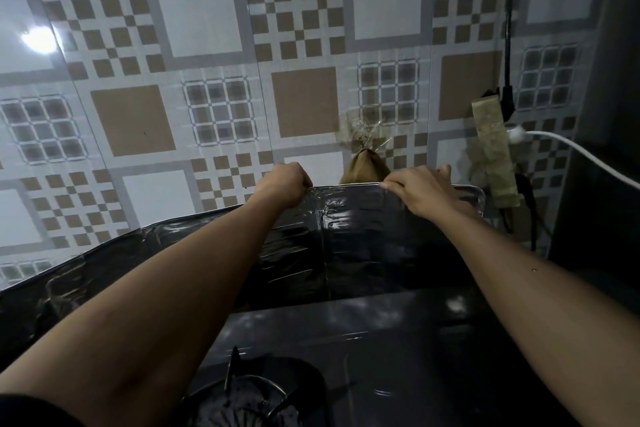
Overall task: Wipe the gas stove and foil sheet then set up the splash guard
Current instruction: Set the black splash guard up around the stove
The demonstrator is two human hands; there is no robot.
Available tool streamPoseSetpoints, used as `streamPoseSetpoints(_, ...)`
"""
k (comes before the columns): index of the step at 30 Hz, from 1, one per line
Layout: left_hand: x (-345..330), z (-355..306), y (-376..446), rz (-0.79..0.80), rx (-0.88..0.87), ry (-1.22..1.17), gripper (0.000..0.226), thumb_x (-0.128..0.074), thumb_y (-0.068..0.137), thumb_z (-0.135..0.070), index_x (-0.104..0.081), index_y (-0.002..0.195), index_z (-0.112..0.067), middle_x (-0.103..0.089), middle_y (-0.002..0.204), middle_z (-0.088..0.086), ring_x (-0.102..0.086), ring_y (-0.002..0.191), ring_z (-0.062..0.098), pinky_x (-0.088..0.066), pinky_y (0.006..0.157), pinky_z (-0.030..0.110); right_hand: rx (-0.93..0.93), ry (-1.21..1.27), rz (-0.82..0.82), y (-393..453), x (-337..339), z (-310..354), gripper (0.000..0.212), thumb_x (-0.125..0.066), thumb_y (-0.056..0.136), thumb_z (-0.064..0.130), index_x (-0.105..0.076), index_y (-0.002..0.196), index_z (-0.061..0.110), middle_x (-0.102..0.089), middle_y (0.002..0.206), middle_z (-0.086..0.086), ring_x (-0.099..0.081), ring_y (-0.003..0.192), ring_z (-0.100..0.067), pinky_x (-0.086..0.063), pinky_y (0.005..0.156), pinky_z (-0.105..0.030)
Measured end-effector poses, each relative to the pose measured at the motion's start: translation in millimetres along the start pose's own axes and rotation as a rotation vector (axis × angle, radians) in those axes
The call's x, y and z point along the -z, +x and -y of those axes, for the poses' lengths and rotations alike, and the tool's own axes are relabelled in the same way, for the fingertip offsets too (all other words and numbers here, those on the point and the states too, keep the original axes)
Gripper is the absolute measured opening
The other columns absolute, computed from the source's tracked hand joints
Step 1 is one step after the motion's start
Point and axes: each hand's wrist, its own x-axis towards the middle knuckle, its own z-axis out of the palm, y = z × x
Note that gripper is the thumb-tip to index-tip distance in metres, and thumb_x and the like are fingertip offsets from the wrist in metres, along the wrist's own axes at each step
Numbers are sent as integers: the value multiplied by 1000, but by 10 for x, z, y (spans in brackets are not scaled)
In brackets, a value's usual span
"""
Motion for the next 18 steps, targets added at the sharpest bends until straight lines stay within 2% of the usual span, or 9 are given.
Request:
streamPoseSetpoints(5,-40,-7,-15,3,10,7,26,-57,94,-13,-69,116,-20,-67,118,12,-66,99,30,-55,88,44,0,4,53,-13,-80,-37,35,-33,99,45,-64,108,31,-66,106,1,-56,105,-26,-26,92,-43)
streamPoseSetpoints(9,-64,-5,-2,10,6,19,27,-58,94,-12,-69,117,-20,-67,119,13,-66,97,30,-56,87,44,4,22,50,-5,-128,-59,32,-34,99,46,-60,115,33,-64,118,1,-53,110,-24,-25,95,-44)
streamPoseSetpoints(12,-50,-10,-3,19,13,32,30,-60,93,-16,-65,122,-21,-64,123,14,-64,102,32,-54,90,43,-12,-13,55,-1,-155,-51,40,-36,97,50,-52,128,32,-60,129,2,-51,118,-24,-25,99,-45)
streamPoseSetpoints(18,-30,-20,-42,53,41,48,42,-63,92,-25,-56,132,-18,-61,127,14,-60,112,31,-48,96,42,-17,-35,52,-24,-140,-2,49,-38,95,53,-45,136,29,-52,139,2,-46,127,-24,-21,105,-49)
